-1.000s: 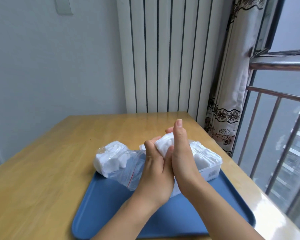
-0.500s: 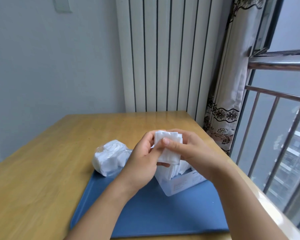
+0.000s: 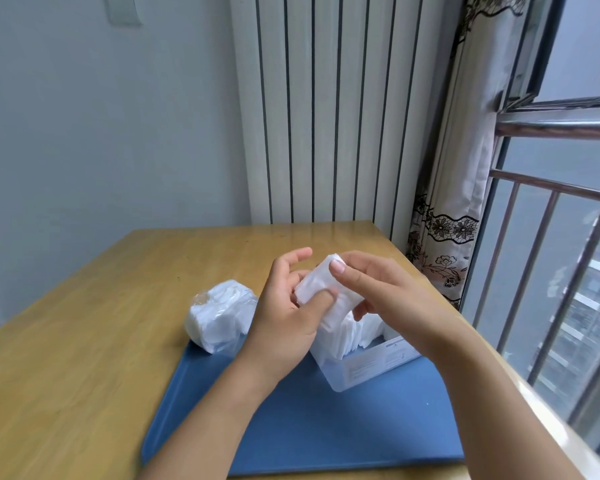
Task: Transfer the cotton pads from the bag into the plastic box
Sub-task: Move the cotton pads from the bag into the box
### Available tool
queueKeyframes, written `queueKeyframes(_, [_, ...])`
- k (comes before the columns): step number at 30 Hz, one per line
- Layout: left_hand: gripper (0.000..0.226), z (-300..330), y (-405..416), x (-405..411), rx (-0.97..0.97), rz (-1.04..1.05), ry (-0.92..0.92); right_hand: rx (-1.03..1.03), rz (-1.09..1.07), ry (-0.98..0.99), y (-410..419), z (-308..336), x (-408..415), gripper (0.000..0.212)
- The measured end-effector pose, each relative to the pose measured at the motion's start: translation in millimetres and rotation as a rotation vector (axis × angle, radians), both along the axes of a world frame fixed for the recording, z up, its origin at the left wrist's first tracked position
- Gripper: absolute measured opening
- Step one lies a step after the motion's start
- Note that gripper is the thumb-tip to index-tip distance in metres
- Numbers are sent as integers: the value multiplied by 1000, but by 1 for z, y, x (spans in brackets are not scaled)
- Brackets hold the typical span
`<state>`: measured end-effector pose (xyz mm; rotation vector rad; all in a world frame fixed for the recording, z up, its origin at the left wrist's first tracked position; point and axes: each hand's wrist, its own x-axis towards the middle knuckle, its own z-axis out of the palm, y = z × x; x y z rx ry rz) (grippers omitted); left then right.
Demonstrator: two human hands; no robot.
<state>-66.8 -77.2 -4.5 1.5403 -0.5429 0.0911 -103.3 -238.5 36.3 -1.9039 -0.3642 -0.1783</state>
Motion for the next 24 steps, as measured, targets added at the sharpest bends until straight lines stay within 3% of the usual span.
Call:
queueKeyframes(7, [49,-3,-7,-5,-350,58,191,-34,2,86,28,-19,5,71])
queueKeyframes(10, [42,-2,-9,-7,-351,173,142,-13,25,115,35,-24,4,83])
queueKeyframes(13, [27,-1,-11,-9,-288,231,52,5,1,122,32,-19,5,69])
queueKeyframes(20, [24,-4,-14,-10,-144,134,-48,109,128,184,5,-8,4,26])
queueKeyframes(24, [42,-10,-17,-12,-8,10,-38,-15,-254,163,-16,-3,8,22])
